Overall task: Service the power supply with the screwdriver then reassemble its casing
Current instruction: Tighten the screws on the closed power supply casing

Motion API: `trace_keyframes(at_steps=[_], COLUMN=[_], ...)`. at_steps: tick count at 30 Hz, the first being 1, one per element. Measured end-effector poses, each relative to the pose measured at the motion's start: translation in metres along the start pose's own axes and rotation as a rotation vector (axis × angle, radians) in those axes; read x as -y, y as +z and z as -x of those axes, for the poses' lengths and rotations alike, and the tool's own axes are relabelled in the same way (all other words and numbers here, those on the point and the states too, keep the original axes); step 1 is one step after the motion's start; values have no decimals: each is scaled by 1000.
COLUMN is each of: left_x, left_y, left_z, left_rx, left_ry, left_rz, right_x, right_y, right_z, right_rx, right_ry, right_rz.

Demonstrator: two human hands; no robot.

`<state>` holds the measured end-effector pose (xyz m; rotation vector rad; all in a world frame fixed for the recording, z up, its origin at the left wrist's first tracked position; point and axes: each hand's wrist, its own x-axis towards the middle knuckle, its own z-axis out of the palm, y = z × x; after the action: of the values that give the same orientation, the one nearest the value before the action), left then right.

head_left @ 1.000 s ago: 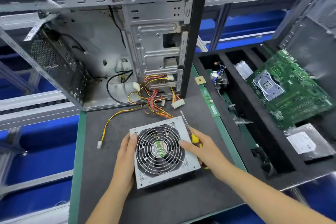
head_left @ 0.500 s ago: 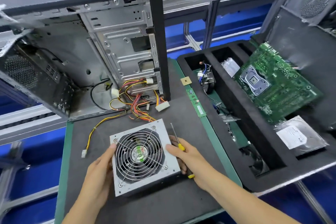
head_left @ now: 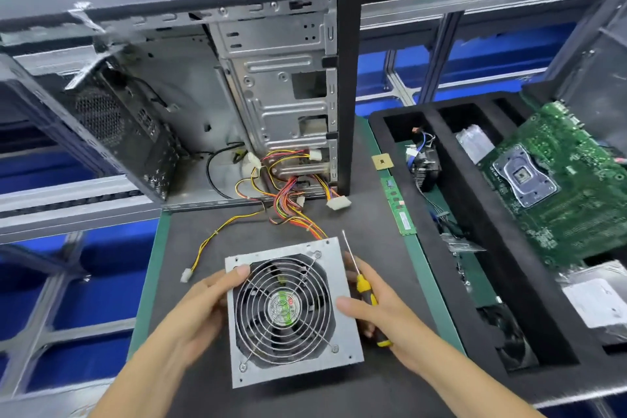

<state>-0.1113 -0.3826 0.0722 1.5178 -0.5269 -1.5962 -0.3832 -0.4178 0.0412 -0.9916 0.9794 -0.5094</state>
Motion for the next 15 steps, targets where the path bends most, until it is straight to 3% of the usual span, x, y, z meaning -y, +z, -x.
trace_keyframes(at_steps=[9,15], left_x=[8,-1], left_y=[-7,-8], left_z=[6,-7], left_rx=[-88,-62], left_ry=[218,298], left_rz=[54,32], right_x=[14,28], right_y=[10,11], right_z=[2,-8], right_rx=[40,39], right_ry=[-29,-41], right_rz=[55,43])
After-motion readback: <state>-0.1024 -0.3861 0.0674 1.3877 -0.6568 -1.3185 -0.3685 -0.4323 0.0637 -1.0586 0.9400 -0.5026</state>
